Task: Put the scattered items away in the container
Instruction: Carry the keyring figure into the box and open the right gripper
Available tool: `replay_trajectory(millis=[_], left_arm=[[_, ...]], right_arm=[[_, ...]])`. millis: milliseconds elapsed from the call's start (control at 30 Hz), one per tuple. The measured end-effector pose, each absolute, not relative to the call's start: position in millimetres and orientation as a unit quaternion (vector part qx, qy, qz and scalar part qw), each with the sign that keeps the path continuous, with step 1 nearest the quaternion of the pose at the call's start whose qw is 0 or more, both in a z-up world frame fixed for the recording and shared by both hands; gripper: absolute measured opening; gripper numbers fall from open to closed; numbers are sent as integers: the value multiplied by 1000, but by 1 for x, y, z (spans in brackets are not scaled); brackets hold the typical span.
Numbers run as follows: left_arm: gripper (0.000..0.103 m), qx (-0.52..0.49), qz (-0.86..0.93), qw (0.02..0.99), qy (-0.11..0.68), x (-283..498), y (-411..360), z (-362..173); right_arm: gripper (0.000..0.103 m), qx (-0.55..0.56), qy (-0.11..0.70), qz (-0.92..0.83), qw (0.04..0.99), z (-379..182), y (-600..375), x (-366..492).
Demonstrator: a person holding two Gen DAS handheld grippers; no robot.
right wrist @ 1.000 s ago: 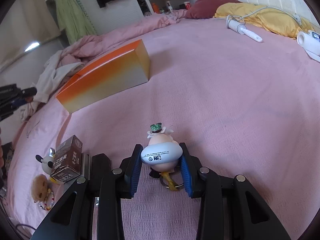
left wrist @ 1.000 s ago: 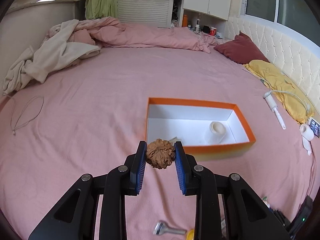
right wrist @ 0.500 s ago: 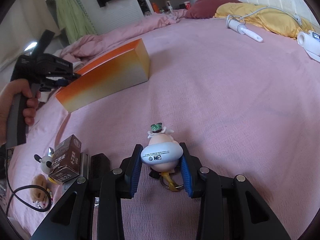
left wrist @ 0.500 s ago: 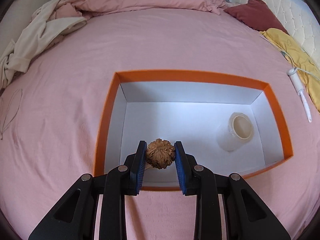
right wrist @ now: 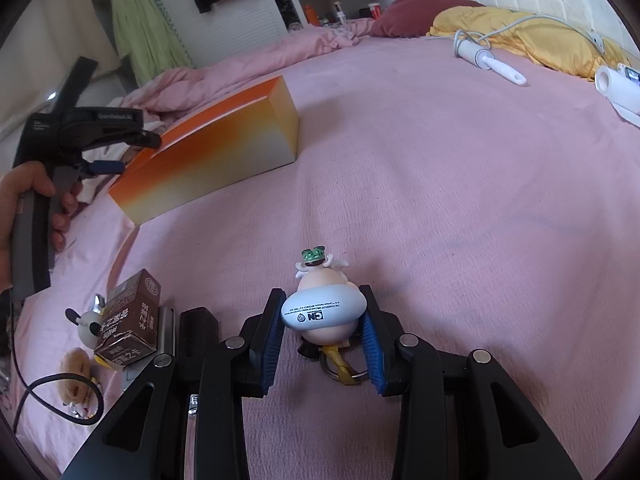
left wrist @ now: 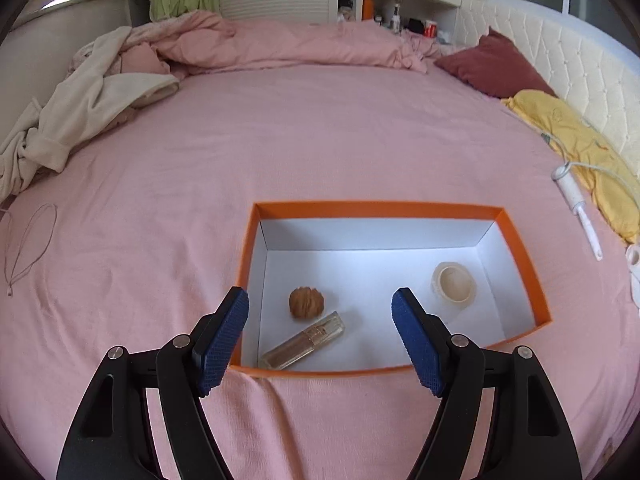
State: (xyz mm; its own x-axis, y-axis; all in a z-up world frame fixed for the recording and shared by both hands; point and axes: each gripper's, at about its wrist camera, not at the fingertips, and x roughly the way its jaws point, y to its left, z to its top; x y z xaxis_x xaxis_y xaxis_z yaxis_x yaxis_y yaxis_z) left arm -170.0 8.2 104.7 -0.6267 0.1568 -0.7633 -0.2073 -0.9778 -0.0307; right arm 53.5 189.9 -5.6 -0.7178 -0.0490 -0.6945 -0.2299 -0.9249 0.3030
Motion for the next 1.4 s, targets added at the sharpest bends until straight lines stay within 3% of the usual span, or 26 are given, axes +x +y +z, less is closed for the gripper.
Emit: replay_trajectory(millis=[200, 500, 567, 1100, 1400], left_arm=[[76, -388, 917, 74, 53, -83, -26, 123], [77, -460, 887, 29, -2, -12, -81, 36], [77, -493, 869, 22, -22, -14, -86, 16], [81, -484, 874, 25, -33, -20, -83, 13], [82, -487, 873, 23, -33, -21, -83, 13]], right_arm=[[35, -373, 187, 908, 50, -6, 193, 54], [35, -373, 186, 908, 50, -6, 191, 55], [35, -374, 186, 907, 50, -6, 191, 55], [34, -364, 166, 915, 57, 7, 186, 57], [33, -315, 149, 937, 17, 64, 172, 8]])
